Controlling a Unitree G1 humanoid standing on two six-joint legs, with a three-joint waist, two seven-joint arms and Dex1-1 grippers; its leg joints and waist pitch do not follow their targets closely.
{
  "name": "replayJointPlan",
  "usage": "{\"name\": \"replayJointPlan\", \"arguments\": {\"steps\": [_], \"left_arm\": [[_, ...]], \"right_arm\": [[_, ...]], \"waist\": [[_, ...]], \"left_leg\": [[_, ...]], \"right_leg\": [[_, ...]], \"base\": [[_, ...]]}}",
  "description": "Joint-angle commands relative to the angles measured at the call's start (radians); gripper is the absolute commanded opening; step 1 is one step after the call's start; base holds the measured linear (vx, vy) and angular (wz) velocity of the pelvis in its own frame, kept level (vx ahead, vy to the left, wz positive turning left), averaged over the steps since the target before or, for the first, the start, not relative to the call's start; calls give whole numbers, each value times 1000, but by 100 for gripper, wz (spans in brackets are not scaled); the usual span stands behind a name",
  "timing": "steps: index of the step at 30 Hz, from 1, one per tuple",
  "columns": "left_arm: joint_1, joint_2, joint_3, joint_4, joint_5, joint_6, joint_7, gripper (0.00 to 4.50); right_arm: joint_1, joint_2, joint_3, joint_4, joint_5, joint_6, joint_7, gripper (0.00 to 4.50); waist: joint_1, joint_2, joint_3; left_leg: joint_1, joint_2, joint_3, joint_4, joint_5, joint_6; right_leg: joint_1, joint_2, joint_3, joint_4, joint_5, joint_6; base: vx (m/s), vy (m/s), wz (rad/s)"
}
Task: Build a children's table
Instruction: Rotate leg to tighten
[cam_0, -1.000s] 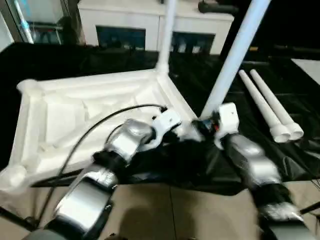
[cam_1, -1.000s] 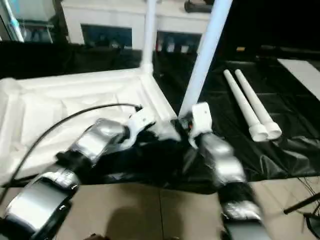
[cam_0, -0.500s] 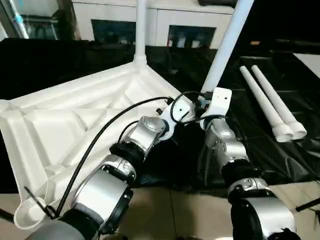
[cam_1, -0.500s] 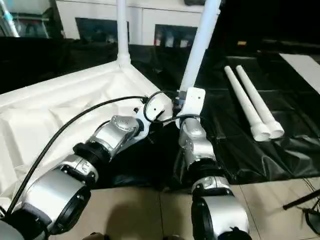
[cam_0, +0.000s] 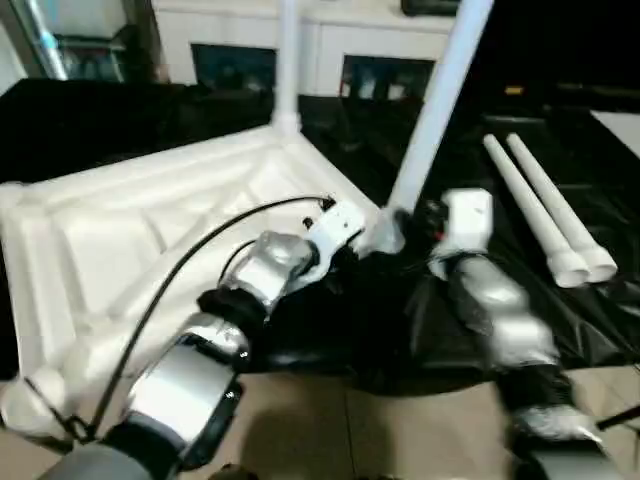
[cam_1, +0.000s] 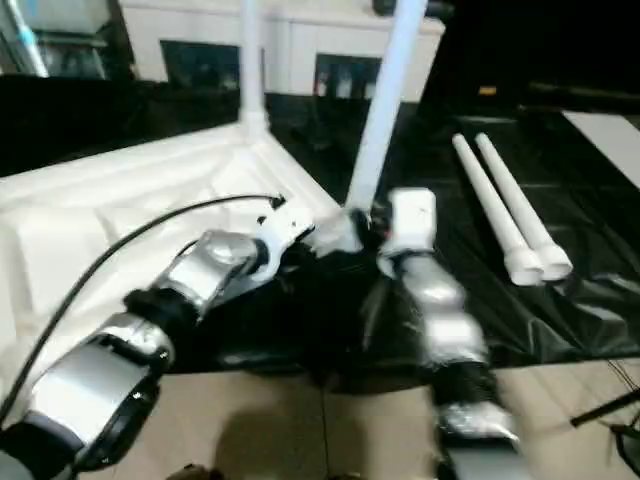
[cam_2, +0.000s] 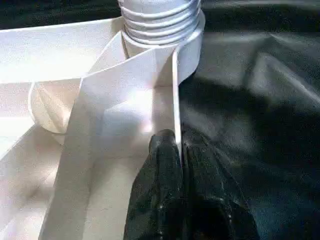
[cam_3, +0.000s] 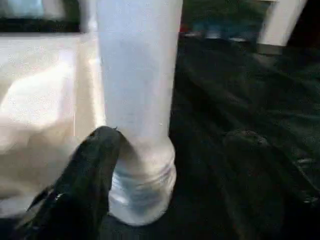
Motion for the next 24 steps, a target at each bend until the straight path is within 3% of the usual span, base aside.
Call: {"name": "replayJointPlan", "arguments": {"steps": [1, 4, 5, 9, 12, 18, 19, 24], "left_arm": [[40, 17, -20, -39, -18, -56, -102, 0], [57, 38, -39, -62, -20, -78, -169, 0], [80, 63, -65, -103, -27, -115, -262, 0], [115, 100, -100, -193, -35, -110, -378, 0], [127, 114, -108, -230, -32, -98, -405, 0], [142, 127, -107, -262, -30, -88, -426, 0], [147, 131, -106, -271, -28, -84, -428, 0], [162, 144, -105, -306, -28, -66, -433, 0]], "right_arm": [[39, -57, 30, -89, 31, 57, 125, 397], [74, -113, 55, -137, 62, 91, 229, 400], [101, -166, 77, -156, 66, 85, 314, 428], [125, -220, 88, -175, 74, 89, 409, 438], [125, -240, 94, -182, 82, 96, 452, 438], [103, -250, 122, -142, 65, 75, 496, 422], [97, -253, 132, -126, 58, 68, 508, 422], [89, -257, 145, -96, 35, 63, 539, 387]], "waist": [[6, -5, -71], [2, -4, -69], [2, -1, -69], [8, 0, -66], [11, 0, -66], [13, -6, -67], [14, -12, -68], [15, -10, -70]], "left_leg": [[31, 48, -20, -69, -180, 86], [33, 51, -23, -73, -235, 66], [34, 52, -25, -75, -255, 55], [42, 57, -22, -76, -284, 36], [40, 58, -25, -80, -294, 22], [37, 56, -24, -79, -277, 20], [37, 56, -23, -77, -266, 25], [34, 56, -23, -74, -223, 42]], "right_leg": [[54, -53, 29, -65, -118, -220], [49, -54, 29, -72, -200, -210], [48, -55, 28, -76, -226, -207], [37, -55, 32, -77, -242, -218], [39, -56, 30, -74, -246, -215], [40, -59, 31, -75, -250, -205], [41, -61, 31, -73, -249, -205], [43, -59, 30, -67, -205, -212]], "base": [[0, 0, 0], [0, 0, 0], [0, 0, 0], [0, 0, 0], [0, 0, 0], [0, 0, 0], [0, 0, 0], [0, 0, 0]]}}
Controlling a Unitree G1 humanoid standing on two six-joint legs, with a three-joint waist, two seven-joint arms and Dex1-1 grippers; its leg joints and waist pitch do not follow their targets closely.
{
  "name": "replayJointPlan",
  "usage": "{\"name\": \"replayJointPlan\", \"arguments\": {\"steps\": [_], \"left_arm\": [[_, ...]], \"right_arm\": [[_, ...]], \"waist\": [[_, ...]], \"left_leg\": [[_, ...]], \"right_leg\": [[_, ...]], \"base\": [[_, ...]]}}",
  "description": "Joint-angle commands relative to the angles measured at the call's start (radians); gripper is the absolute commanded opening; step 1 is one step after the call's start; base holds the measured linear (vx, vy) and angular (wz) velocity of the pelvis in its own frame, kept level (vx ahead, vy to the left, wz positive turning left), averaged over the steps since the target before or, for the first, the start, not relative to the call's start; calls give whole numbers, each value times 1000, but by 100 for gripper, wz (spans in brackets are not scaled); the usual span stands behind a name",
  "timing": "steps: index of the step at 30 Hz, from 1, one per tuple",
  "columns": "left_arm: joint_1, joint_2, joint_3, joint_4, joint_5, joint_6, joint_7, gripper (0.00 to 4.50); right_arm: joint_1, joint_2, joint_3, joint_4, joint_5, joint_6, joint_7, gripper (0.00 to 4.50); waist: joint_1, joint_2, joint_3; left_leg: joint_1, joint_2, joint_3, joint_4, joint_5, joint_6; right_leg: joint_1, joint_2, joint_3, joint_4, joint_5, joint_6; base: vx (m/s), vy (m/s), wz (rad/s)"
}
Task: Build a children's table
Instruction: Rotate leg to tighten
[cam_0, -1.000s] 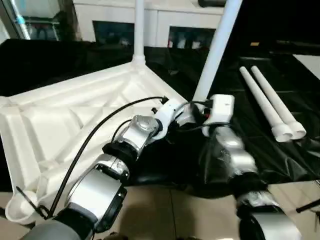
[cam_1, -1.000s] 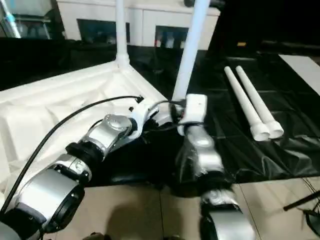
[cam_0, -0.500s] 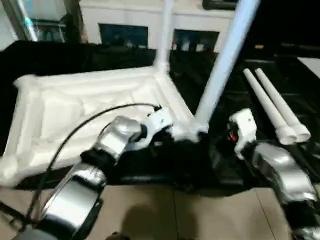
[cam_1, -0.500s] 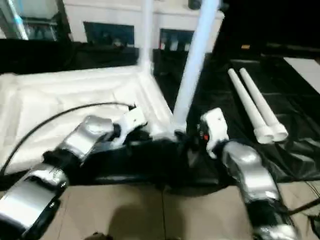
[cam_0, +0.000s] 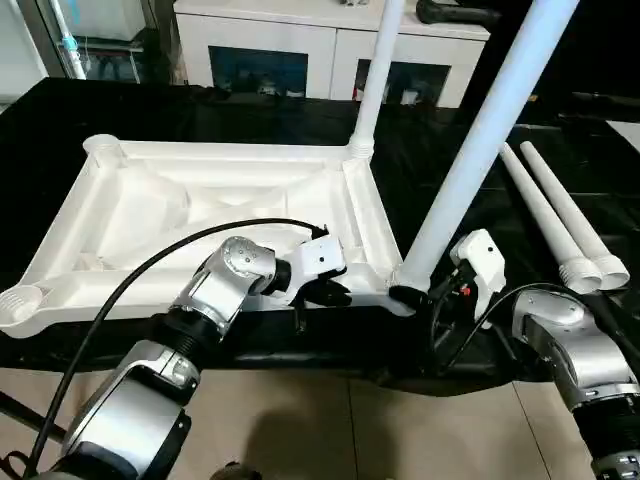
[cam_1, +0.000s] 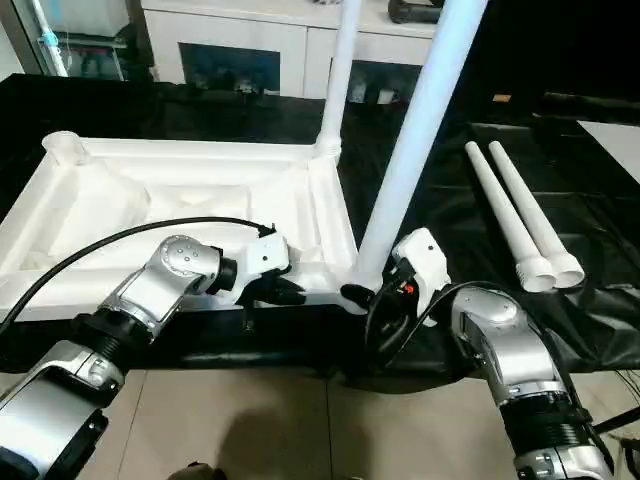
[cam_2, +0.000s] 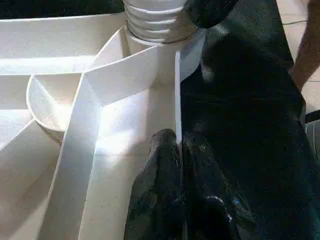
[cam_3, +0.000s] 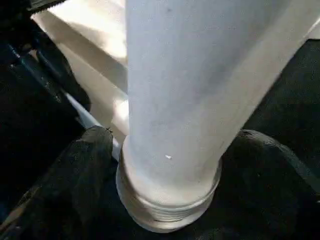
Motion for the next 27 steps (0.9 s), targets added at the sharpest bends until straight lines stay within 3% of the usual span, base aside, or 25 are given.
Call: {"name": "replayJointPlan", "arguments": {"steps": [1, 7, 8, 17, 19, 20, 22, 23, 27], "left_arm": [[12, -4, -16, -34, -4, 1, -22, 0], [15, 0, -17, -41, -1, 8, -24, 0], [16, 0, -18, -44, -1, 10, -24, 0], [21, 6, -23, -56, 3, 27, -27, 0], [22, 4, -18, -50, 6, 36, -11, 0], [16, -8, -10, -33, 10, 41, 23, 0], [11, -15, -5, -22, 12, 44, 46, 0], [1, -31, 6, -2, 14, 46, 83, 0], [-57, -92, 39, 94, 29, 50, 239, 0]], "right_arm": [[-11, -14, 4, 16, -16, -5, 12, 377], [-26, -3, 7, 48, -13, -12, 13, 311], [-27, -2, 7, 50, -14, -13, 14, 306], [-28, 8, 5, 61, -10, -7, 22, 267], [-37, 37, -11, 89, -26, 9, -63, 265], [-54, 81, -46, 123, -34, 17, -179, 265], [-63, 107, -68, 140, -32, 20, -239, 265], [-77, 143, -96, 162, -34, 18, -325, 264], [-119, 238, -137, 217, -45, 17, -525, 264]], "waist": [[-3, -12, -71], [1, -11, -72], [2, -8, -71], [2, -10, -72], [2, -9, -72], [-3, -10, -71], [-12, -9, -71], [-25, -9, -70], [-37, -10, -69]], "left_leg": [[32, 55, -22, -73, -211, 48], [33, 55, -21, -71, -196, 57], [34, 55, -20, -72, -203, 53], [34, 55, -21, -71, -197, 54], [34, 55, -21, -71, -193, 51], [30, 53, -22, -74, -204, 43], [29, 53, -24, -77, -218, 27], [31, 52, -26, -80, -254, 1], [38, 48, -27, -81, -318, -28]], "right_leg": [[36, -57, 30, -61, -191, -218], [37, -57, 30, -59, -173, -229], [37, -56, 30, -61, -179, -227], [39, -56, 29, -58, -166, -230], [37, -57, 30, -58, -170, -231], [39, -57, 29, -60, -190, -227], [38, -56, 28, -60, -212, -221], [35, -55, 27, -65, -254, -210], [26, -55, 29, -78, -328, -188]], "base": [[0, 0, 0], [0, 0, 0], [0, 0, 0], [0, 0, 0], [0, 0, 0], [0, 0, 0], [0, 0, 0], [0, 0, 0], [0, 0, 0]]}}
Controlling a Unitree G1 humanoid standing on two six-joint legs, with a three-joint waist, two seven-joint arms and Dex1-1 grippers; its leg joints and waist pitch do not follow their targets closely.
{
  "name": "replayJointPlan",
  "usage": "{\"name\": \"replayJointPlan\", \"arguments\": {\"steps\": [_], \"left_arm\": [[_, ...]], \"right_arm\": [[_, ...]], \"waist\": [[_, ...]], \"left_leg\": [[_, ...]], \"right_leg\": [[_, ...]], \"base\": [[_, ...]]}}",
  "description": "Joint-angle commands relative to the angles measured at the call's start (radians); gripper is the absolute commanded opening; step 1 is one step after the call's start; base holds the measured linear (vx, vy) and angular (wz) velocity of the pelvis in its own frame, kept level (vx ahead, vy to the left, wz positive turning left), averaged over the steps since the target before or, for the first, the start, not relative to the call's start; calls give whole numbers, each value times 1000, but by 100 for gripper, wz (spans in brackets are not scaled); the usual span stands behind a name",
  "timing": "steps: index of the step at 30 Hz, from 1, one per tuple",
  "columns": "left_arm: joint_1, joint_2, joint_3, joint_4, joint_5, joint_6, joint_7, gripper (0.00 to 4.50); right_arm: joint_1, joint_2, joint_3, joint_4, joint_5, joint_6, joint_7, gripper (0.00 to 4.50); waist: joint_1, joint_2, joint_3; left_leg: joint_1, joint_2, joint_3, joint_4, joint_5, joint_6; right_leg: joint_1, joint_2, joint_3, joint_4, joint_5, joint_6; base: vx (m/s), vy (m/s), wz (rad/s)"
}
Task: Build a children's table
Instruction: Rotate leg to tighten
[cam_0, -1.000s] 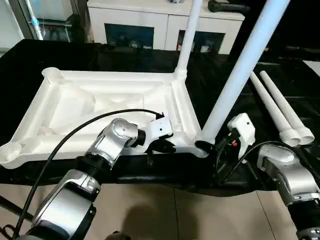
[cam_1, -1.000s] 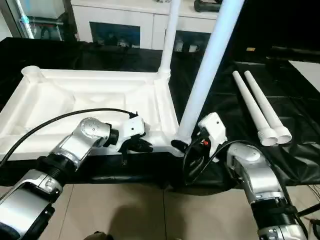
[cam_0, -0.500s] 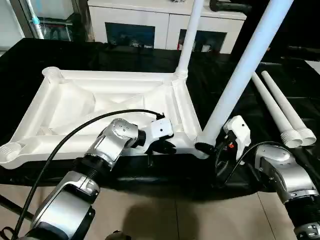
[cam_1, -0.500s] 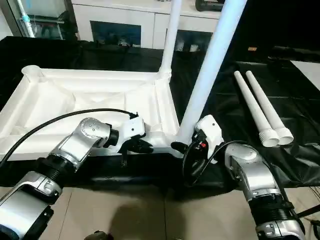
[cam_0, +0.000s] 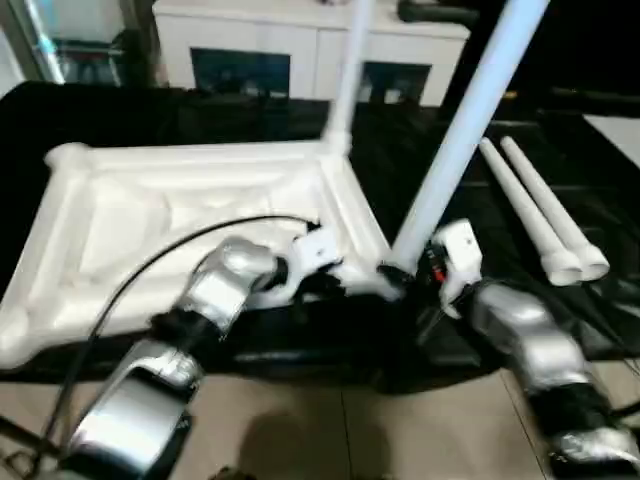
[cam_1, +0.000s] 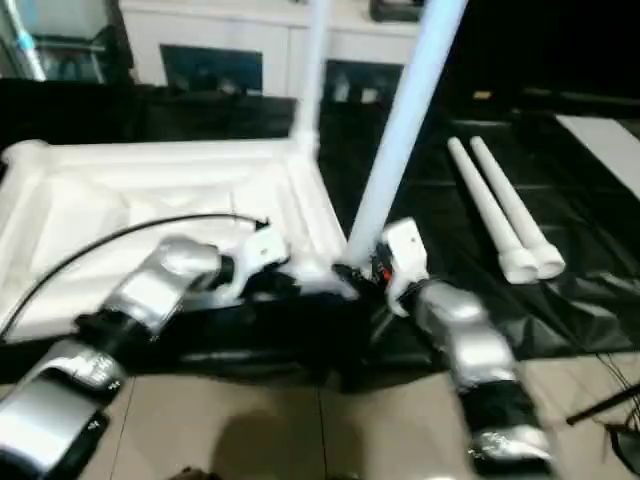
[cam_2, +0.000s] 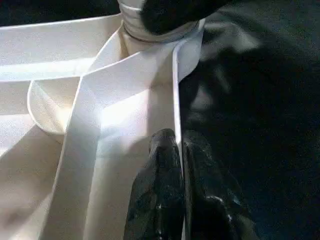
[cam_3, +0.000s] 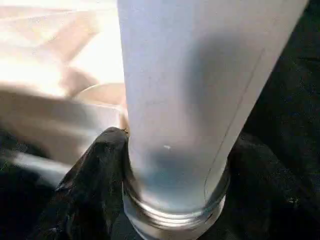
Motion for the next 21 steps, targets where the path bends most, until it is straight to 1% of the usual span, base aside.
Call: {"name": "replayJointPlan", "arguments": {"steps": [1, 2, 3, 4, 6, 7, 8, 9, 10, 11, 13, 14, 16, 17, 18, 19, 20, 21], "left_arm": [[-42, -50, 25, 55, -8, -3, 80, 0], [-56, -63, 28, 73, -7, -5, 104, 0], [-81, -87, 33, 105, -1, -7, 154, 0], [-82, -88, 33, 106, -1, -7, 156, 0], [-153, -160, 35, 189, 25, -37, 292, 0], [-153, -160, 35, 189, 25, -37, 292, 0], [-168, -174, 37, 211, 29, -50, 315, 0], [-185, -197, 37, 240, 31, -78, 334, 0], [-191, -204, 37, 251, 32, -90, 339, 0], [-196, -215, 31, 261, 34, -98, 337, 0], [-201, -223, 26, 272, 37, -105, 336, 0], [-203, -228, 22, 284, 39, -114, 334, 0], [-200, -228, 20, 295, 41, -124, 331, 0], [-201, -228, 21, 304, 43, -131, 330, 0], [-202, -227, 21, 317, 45, -142, 325, 0], [-203, -226, 22, 320, 45, -145, 324, 0], [-207, -226, 24, 337, 46, -155, 322, 0], [-207, -223, 23, 341, 45, -160, 315, 0]], "right_arm": [[-31, 26, -66, 63, -24, 0, -172, 263], [-42, 44, -72, 75, -24, -5, -203, 263], [-61, 74, -83, 97, -22, -14, -254, 263], [-62, 75, -83, 98, -22, -14, -256, 263], [-130, 154, -121, 182, -23, -66, -439, 263], [-130, 154, -121, 182, -23, -66, -439, 263], [-145, 168, -130, 201, -27, -80, -477, 263], [-168, 184, -141, 230, -34, -103, -522, 263], [-176, 190, -145, 241, -37, -111, -539, 263], [-188, 194, -146, 257, -44, -127, -560, 263], [-197, 198, -147, 269, -50, -140, -577, 263], [-205, 201, -157, 277, -46, -155, -588, 263], [-205, 205, -170, 273, -30, -167, -572, 263], [-205, 209, -178, 274, -23, -177, -564, 263], [-205, 209, -173, 273, -23, -187, -533, 263], [-204, 208, -172, 271, -23, -192, -528, 263], [-201, 204, -168, 267, -26, -209, -509, 298], [-196, 198, -164, 256, -27, -209, -495, 319]], "waist": [[-1, -6, -68], [-1, -5, -69], [-2, -10, -69], [-1, -8, -70], [-3, -6, -74], [-3, -6, -74], [3, -8, -81], [3, -5, -83], [4, -6, -81], [6, -4, -86], [9, -5, -87], [11, -3, -87], [15, -5, -86], [16, -5, -84], [16, -5, -83], [16, -5, -82], [15, -2, -81], [15, -3, -81]], "left_leg": [[34, 49, -28, -82, -319, -28], [35, 48, -28, -82, -314, -30], [35, 48, -26, -81, -307, -25], [35, 48, -26, -81, -303, -22], [36, 46, -24, -79, -270, -21], [36, 46, -24, -79, -270, -21], [32, 46, -22, -73, -195, -1], [29, 45, -21, -71, -164, 13], [30, 42, -17, -68, -141, 34], [25, 40, -19, -66, -113, 51], [25, 41, -17, -63, -84, 71], [27, 41, -16, -60, -67, 95], [28, 42, -15, -61, -79, 106], [29, 43, -15, -62, -99, 104], [29, 43, -15, -63, -109, 103], [29, 45, -16, -65, -129, 95], [31, 44, -16, -66, -142, 85], [31, 45, -16, -66, -147, 81]], "right_leg": [[27, -56, 28, -78, -334, -181], [26, -56, 28, -79, -332, -176], [25, -56, 28, -80, -321, -176], [26, -57, 28, -78, -315, -177], [25, -55, 29, -73, -257, -187], [25, -55, 29, -73, -257, -187], [33, -53, 28, -59, -144, -199], [36, -51, 28, -54, -100, -204], [32, -49, 27, -53, -60, -214], [41, -51, 27, -46, -22, -224], [43, -51, 26, -41, 24, -232], [43, -49, 26, -37, 62, -243], [44, -50, 26, -39, 55, -250], [44, -52, 26, -43, 27, -249], [44, -52, 26, -45, 11, -247], [43, -52, 26, -49, -22, -241], [41, -51, 26, -51, -43, -236], [42, -51, 26, -51, -48, -234]], "base": [[0, 0, 0], [0, 0, 0], [0, 0, 0], [0, 0, 0], [0, 0, 0], [0, 0, 0], [0, 0, 0], [0, 0, 0], [0, 0, 0], [0, 0, 0], [0, 0, 0], [0, 0, 0], [0, 0, 0], [0, 0, 0], [0, 0, 0], [0, 0, 0], [0, 0, 0], [0, 0, 0]]}}
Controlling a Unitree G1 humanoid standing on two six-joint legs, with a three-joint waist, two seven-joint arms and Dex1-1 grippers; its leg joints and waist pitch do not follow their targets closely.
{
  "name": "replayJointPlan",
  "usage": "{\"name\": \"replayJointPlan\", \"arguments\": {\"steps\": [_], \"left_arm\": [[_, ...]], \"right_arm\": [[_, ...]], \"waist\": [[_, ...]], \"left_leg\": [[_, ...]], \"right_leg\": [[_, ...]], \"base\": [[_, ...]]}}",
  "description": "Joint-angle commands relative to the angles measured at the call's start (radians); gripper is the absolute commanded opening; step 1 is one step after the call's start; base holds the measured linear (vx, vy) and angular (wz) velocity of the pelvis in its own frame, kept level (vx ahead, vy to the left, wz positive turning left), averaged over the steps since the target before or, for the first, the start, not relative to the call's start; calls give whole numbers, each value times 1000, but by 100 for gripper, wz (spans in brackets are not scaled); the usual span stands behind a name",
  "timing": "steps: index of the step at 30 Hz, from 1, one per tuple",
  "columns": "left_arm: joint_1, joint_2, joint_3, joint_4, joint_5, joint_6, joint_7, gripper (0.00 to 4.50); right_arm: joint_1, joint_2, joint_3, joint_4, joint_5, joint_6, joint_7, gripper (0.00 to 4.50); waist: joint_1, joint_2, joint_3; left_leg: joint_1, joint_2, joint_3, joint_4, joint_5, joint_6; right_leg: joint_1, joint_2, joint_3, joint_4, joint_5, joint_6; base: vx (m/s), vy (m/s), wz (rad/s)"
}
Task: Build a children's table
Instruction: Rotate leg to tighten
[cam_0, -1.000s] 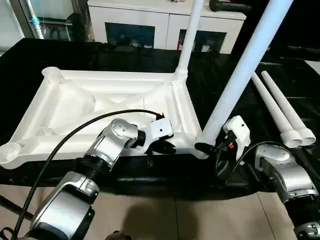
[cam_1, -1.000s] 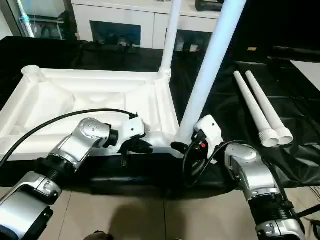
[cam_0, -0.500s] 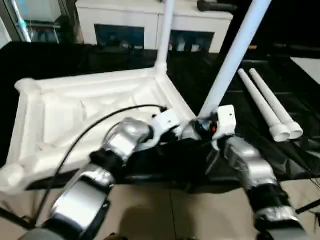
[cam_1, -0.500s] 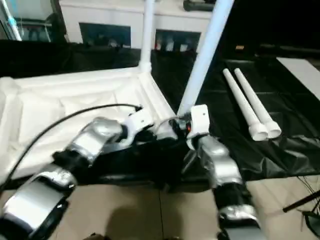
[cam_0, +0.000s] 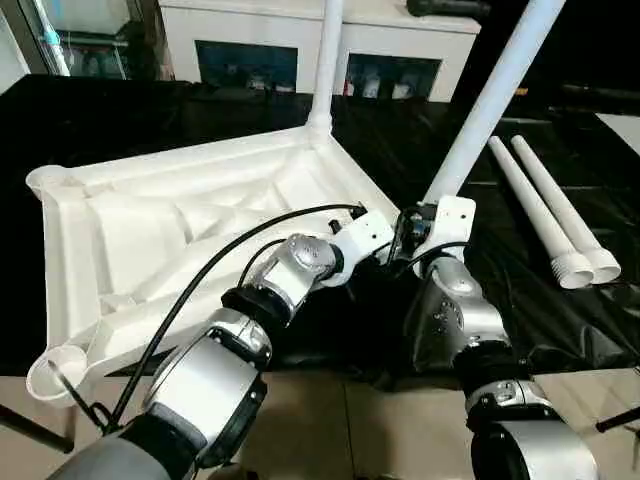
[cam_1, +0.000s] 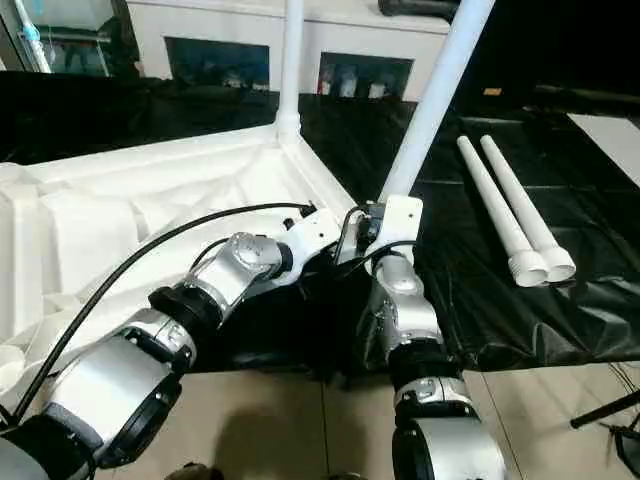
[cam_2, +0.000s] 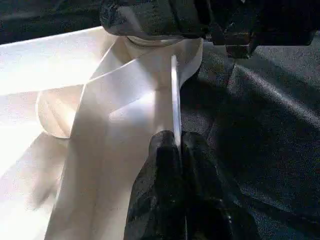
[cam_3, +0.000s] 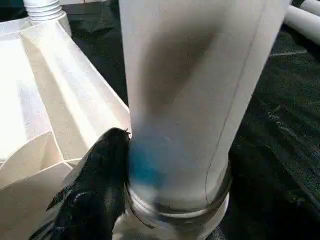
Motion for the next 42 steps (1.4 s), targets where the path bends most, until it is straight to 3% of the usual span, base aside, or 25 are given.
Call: {"name": "replayJointPlan", "arguments": {"steps": [1, 2, 3, 7, 8, 9, 10, 11, 13, 15, 17, 18, 20, 21, 23, 25, 30, 34, 36, 37, 38, 39, 40, 41, 42], "left_arm": [[-19, -22, 2, -16, -2, -68, -9, 0], [-18, -20, 2, -15, -3, -72, -22, 0], [-17, -19, 1, -15, -3, -76, -33, 0], [-15, -19, 1, -8, -5, -94, -53, 0], [-15, -19, 2, -3, -2, -105, -55, 0], [-15, -19, 2, 0, -1, -114, -57, 0], [-14, -19, 2, 1, -1, -122, -58, 0], [-8, -20, 5, -1, -6, -175, -71, 0], [-5, -21, 5, -5, -9, -202, -85, 0], [-2, -22, 4, -7, -10, -224, -92, 0], [0, -24, -3, -4, 6, -279, -50, 0], [0, -24, -3, -3, 8, -280, -44, 0], [-6, -26, 8, 4, 9, -295, -3, 28], [-8, -27, 22, 7, 1, -299, -5, 28], [-14, -24, 91, -8, -67, -293, -43, 56], [-14, -22, 103, -13, -81, -293, -51, 72], [20, 36, 135, -66, -117, -286, -108, 117], [62, 75, 157, -124, -138, -232, -157, 147], [110, 104, 193, -227, -206, -164, -235, 178], [152, 126, 212, -321, -264, -108, -302, 178], [187, 149, 220, -410, -311, -54, -356, 182], [261, 217, 213, -594, -397, 64, -474, 199], [263, 218, 213, -597, -398, 66, -476, 199], [301, 272, 191, -689, -428, 129, -540, 220], [337, 334, 164, -770, -448, 184, -603, 224]], "right_arm": [[-2, -9, -1, -41, 19, -32, 40, 333], [13, -22, 9, -68, 14, -24, 54, 335], [25, -30, 13, -90, 12, -19, 59, 342], [80, -63, 25, -196, -9, 21, 71, 380], [95, -73, 27, -224, -19, 34, 72, 380], [109, -81, 25, -253, -21, 46, 71, 394], [120, -87, 21, -275, -22, 53, 69, 408], [200, -118, -2, -421, -28, 92, 55, 417], [236, -126, -6, -480, -28, 109, 60, 417], [268, -134, -2, -528, -30, 125, 70, 417], [369, -161, 24, -653, -33, 165, 110, 417], [373, -162, 24, -658, -33, 166, 112, 417], [405, -168, 26, -690, -27, 175, 122, 420], [420, -168, 24, -708, -19, 185, 123, 420], [466, -175, 16, -752, -3, 199, 133, 420], [474, -177, 14, -765, -1, 204, 136, 420], [486, -161, -12, -852, 121, 198, 241, 420], [485, -173, 8, -877, 174, 213, 325, 420], [485, -191, 26, -882, 184, 229, 362, 420], [485, -202, 34, -886, 194, 243, 384, 420], [487, -210, 39, -890, 196, 253, 401, 420], [492, -229, 54, -895, 205, 276, 441, 420], [493, -230, 54, -895, 205, 277, 442, 420], [498, -242, 66, -899, 204, 281, 465, 420], [501, -251, 76, -901, 204, 287, 483, 420]], "waist": [[0, -2, -82], [0, -2, -82], [1, -9, -81], [9, -5, -80], [9, -14, -80], [12, -11, -80], [11, -18, -79], [19, -10, -76], [25, -7, -76], [32, -12, -76], [35, -4, -72], [37, -1, -72], [32, -5, -72], [32, 3, -72], [28, -2, -70], [28, 0, -72], [16, -1, -68], [8, 3, -70], [8, 3, -70], [6, -2, -72], [10, 2, -71], [10, -2, -71], [10, -2, -71], [11, 8, -71], [8, 6, -70]], "left_leg": [[41, 48, -18, -67, -150, 72], [40, 48, -18, -68, -151, 74], [39, 48, -18, -68, -148, 77], [43, 49, -17, -68, -139, 83], [40, 48, -18, -68, -133, 84], [42, 49, -18, -68, -134, 84], [42, 49, -17, -68, -137, 87], [44, 49, -18, -70, -152, 83], [42, 49, -19, -71, -159, 77], [42, 49, -20, -72, -178, 75], [42, 49, -21, -74, -206, 69], [42, 50, -22, -75, -214, 67], [37, 50, -25, -78, -242, 56], [39, 51, -26, -78, -249, 51], [38, 48, -25, -79, -278, 38], [36, 50, -27, -80, -282, 39], [34, 50, -29, -84, -306, 46], [30, 50, -29, -83, -281, 52], [29, 52, -28, -83, -249, 56], [36, 53, -24, -80, -249, 56], [33, 57, -26, -81, -229, 57], [34, 57, -22, -80, -223, 61], [34, 57, -22, -80, -223, 61], [39, 59, -22, -80, -209, 53], [39, 57, -21, -82, -208, 52]], "right_leg": [[51, -51, 26, -49, -51, -236], [51, -51, 26, -49, -49, -237], [52, -51, 26, -50, -49, -234], [49, -52, 26, -51, -55, -230], [51, -51, 26, -50, -56, -225], [50, -52, 26, -50, -60, -225], [49, -52, 26, -52, -69, -223], [48, -53, 28, -59, -99, -205], [48, -54, 29, -60, -115, -190], [46, -56, 28, -63, -139, -184], [43, -56, 29, -70, -186, -171], [43, -56, 29, -73, -195, -161], [42, -57, 27, -76, -244, -147], [41, -58, 27, -76, -255, -147], [39, -57, 26, -82, -290, -144], [40, -58, 25, -81, -275, -163], [36, -54, 24, -80, -283, -145], [40, -55, 25, -76, -250, -160], [43, -55, 25, -66, -201, -196], [39, -52, 25, -65, -188, -205], [45, -56, 26, -56, -162, -226], [41, -54, 27, -55, -155, -234], [41, -54, 27, -55, -155, -234], [38, -50, 26, -47, -141, -237], [37, -47, 26, -48, -145, -233]], "base": [[0, 0, 0], [0, 0, 0], [0, 0, 0], [0, 0, 0], [0, 0, 0], [0, 0, 0], [0, 0, 0], [0, 0, 0], [0, 0, 0], [0, 0, 0], [0, 0, 0], [0, 0, 0], [0, 0, 0], [0, 0, 0], [0, 0, 0], [0, 0, 0], [0, 0, 0], [0, 0, 0], [0, 0, 0], [0, 0, 0], [0, 0, 0], [0, 0, 0], [0, 0, 0], [0, 0, 0], [0, 0, 0]]}}
